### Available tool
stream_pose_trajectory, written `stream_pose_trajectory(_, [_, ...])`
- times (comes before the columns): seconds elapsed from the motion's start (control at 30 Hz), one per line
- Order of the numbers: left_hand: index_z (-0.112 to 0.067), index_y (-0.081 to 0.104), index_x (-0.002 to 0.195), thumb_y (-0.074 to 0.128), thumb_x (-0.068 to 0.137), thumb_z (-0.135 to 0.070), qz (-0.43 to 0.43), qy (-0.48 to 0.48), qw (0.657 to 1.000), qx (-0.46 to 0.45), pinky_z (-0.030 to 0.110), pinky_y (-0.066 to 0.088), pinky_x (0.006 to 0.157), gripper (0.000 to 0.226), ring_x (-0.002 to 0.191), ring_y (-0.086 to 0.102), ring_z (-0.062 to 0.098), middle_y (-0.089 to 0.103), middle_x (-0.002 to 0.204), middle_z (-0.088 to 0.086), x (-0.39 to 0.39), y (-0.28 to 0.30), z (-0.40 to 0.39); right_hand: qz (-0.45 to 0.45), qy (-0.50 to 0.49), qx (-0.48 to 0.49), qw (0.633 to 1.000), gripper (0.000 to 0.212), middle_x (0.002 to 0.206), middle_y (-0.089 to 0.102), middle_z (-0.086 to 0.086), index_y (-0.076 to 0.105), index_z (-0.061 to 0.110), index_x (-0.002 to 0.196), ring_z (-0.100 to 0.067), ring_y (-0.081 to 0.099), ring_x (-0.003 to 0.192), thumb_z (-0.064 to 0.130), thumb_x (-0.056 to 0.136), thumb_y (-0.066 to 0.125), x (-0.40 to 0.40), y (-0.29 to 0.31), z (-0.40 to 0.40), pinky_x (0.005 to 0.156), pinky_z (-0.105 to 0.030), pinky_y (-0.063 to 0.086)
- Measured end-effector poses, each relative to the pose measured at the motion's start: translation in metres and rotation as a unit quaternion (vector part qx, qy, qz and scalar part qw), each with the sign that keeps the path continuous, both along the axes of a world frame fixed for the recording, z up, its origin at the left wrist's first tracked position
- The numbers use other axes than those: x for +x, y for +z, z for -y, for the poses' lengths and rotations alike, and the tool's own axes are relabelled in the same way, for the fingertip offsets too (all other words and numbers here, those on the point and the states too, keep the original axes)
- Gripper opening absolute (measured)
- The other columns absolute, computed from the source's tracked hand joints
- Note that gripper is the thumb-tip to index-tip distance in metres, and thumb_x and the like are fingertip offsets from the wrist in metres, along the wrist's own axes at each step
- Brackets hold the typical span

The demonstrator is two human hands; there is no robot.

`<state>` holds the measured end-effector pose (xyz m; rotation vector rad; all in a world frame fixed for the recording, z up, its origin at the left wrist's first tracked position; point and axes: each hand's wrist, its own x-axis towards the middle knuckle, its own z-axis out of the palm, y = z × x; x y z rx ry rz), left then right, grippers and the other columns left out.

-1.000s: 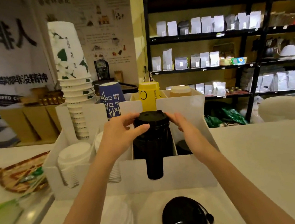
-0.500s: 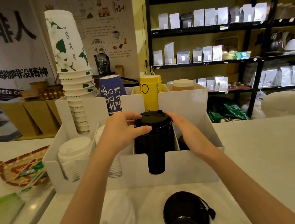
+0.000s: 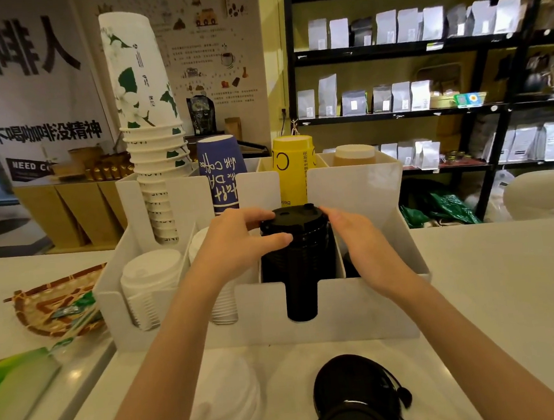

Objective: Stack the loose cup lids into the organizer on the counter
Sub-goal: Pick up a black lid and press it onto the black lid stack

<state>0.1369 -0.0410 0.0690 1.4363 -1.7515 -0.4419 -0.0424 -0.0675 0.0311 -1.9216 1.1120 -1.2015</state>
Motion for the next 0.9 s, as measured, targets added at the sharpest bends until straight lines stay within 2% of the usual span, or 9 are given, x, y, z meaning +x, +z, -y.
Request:
stream_pose_trajectory(0.07, [-0.018, 0.057, 0.118, 0.069, 0.072, -0.033, -0.014, -0.014, 1.000, 0.019, 0.027, 0.040, 0.084, 0.050, 0.106, 0.053, 0.013, 0.062, 0.120, 0.003, 0.002, -0.001, 0.001, -0.039, -0.022, -0.031, 0.999, 0.052, 0.108, 0.062, -0.003, 0.058, 0.024, 0.105, -0.020, 0.053, 0.107, 0.056, 0.088, 0.020, 0.000, -0.003, 0.002, 0.095, -0.040, 0.045])
stream_pose_trajectory(0.13, [-0.019, 0.058, 0.118, 0.068, 0.072, -0.036, -0.014, -0.017, 1.000, 0.018, 0.028, 0.041, 0.083, 0.049, 0.105, 0.054, 0.015, 0.063, 0.117, 0.003, 0.002, -0.002, 0.002, -0.066, -0.043, -0.059, 0.995, 0.053, 0.104, 0.062, 0.000, 0.059, 0.026, 0.102, -0.020, 0.052, 0.107, 0.058, 0.087, 0.019, -0.002, -0.004, 0.002, 0.096, -0.048, 0.042])
stream_pose_trajectory(0.37, [-0.015, 0.056, 0.119, 0.071, 0.071, -0.029, -0.013, -0.005, 1.000, 0.002, 0.029, 0.042, 0.090, 0.052, 0.114, 0.052, 0.018, 0.059, 0.124, 0.005, -0.004, -0.006, 0.002, -0.059, -0.060, -0.071, 0.994, 0.043, 0.087, 0.058, 0.003, 0.057, 0.020, 0.085, -0.019, 0.052, 0.095, 0.046, 0.090, 0.024, -0.002, -0.005, -0.002, 0.086, -0.035, 0.041])
stream_pose_trajectory(0.47, [-0.015, 0.056, 0.120, 0.071, 0.072, -0.027, -0.025, -0.007, 1.000, 0.009, 0.034, 0.043, 0.096, 0.052, 0.116, 0.051, 0.019, 0.058, 0.125, 0.005, -0.004, -0.009, 0.002, -0.054, -0.054, -0.067, 0.995, 0.045, 0.088, 0.059, 0.002, 0.057, 0.019, 0.083, -0.020, 0.052, 0.096, 0.048, 0.088, 0.024, -0.002, -0.004, -0.003, 0.088, -0.036, 0.041])
stream_pose_trajectory(0.57, [-0.015, 0.051, 0.123, 0.067, 0.076, -0.027, -0.019, -0.007, 1.000, -0.001, 0.032, 0.041, 0.097, 0.051, 0.118, 0.048, 0.019, 0.055, 0.128, 0.004, -0.007, -0.010, -0.001, -0.043, -0.038, -0.047, 0.997, 0.032, 0.085, 0.058, 0.007, 0.055, 0.031, 0.078, -0.018, 0.051, 0.093, 0.046, 0.087, 0.028, -0.001, 0.002, -0.010, 0.085, -0.035, 0.038])
stream_pose_trajectory(0.63, [-0.015, 0.047, 0.126, 0.061, 0.080, -0.028, 0.032, 0.005, 0.999, -0.027, 0.030, 0.035, 0.099, 0.050, 0.122, 0.043, 0.019, 0.050, 0.134, 0.005, -0.011, -0.012, -0.006, -0.064, -0.030, -0.036, 0.997, 0.031, 0.109, 0.060, 0.002, 0.057, 0.030, 0.105, -0.019, 0.049, 0.109, 0.043, 0.090, 0.033, 0.000, 0.003, -0.018, 0.094, -0.037, 0.037])
stream_pose_trajectory(0.7, [-0.016, 0.043, 0.129, 0.055, 0.084, -0.030, 0.056, 0.021, 0.997, -0.057, 0.026, 0.028, 0.102, 0.049, 0.129, 0.035, 0.017, 0.040, 0.142, 0.004, -0.018, -0.016, -0.013, -0.103, -0.057, -0.035, 0.992, 0.047, 0.142, 0.042, 0.000, 0.034, 0.022, 0.137, -0.017, 0.033, 0.132, 0.037, 0.092, 0.038, -0.003, 0.002, -0.029, 0.110, -0.038, 0.028])
stream_pose_trajectory(0.77, [-0.020, 0.040, 0.131, 0.052, 0.086, -0.033, 0.052, 0.031, 0.993, -0.099, 0.021, 0.021, 0.104, 0.049, 0.134, 0.027, 0.014, 0.033, 0.146, 0.002, -0.022, -0.022, -0.023, -0.110, -0.065, -0.057, 0.990, 0.054, 0.146, 0.035, 0.002, 0.024, 0.023, 0.141, -0.013, 0.027, 0.135, 0.034, 0.091, 0.042, -0.006, 0.000, -0.043, 0.113, -0.038, 0.026])
stream_pose_trajectory(0.9, [-0.024, 0.041, 0.128, 0.051, 0.086, -0.037, 0.061, -0.003, 0.982, -0.178, -0.002, 0.016, 0.094, 0.046, 0.125, 0.029, -0.001, 0.039, 0.140, -0.004, -0.021, -0.042, -0.053, -0.143, -0.025, -0.073, 0.987, 0.055, 0.142, 0.039, 0.005, 0.024, 0.026, 0.140, -0.007, 0.031, 0.130, 0.033, 0.090, 0.045, -0.020, -0.012, -0.077, 0.109, -0.031, 0.030])
